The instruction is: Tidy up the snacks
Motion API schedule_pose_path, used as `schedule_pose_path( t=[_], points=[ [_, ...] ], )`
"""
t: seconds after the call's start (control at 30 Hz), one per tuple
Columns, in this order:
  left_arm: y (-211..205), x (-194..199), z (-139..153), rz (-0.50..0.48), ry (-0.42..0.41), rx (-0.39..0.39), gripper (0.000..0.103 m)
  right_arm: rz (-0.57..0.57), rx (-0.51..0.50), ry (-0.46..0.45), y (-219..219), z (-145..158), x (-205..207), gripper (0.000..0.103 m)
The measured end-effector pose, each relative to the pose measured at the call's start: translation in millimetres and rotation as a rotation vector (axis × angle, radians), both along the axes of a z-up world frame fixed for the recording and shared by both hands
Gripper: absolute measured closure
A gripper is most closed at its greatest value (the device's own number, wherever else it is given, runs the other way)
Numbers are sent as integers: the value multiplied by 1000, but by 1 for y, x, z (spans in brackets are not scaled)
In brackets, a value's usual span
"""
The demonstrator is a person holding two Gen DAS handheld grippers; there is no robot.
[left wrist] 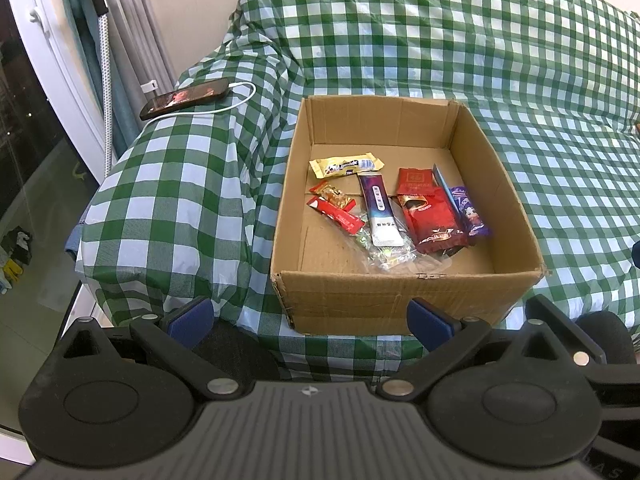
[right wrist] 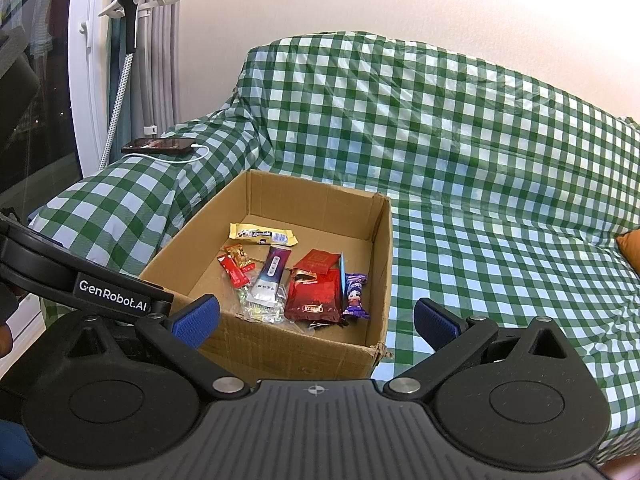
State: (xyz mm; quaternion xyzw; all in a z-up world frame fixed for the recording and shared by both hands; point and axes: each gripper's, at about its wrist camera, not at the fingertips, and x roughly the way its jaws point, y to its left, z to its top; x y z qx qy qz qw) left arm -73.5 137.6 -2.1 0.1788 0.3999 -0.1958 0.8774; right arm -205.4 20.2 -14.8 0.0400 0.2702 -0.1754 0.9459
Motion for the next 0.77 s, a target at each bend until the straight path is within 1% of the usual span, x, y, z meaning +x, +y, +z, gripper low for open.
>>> schedule_pose_path(
  t=[0.37, 0.7, 0.77],
  points=[
    [0, 2, -2, 0, -4, 13, 0, -2, 6, 1, -3, -2, 0, 0],
    [-15, 13, -4, -8, 7, 53, 0, -11, 22, 14, -15, -6, 8, 0],
    [-18, 18, -5, -3, 21, 58, 0, -7, 38, 14, -20, -6, 11, 0]
  ],
)
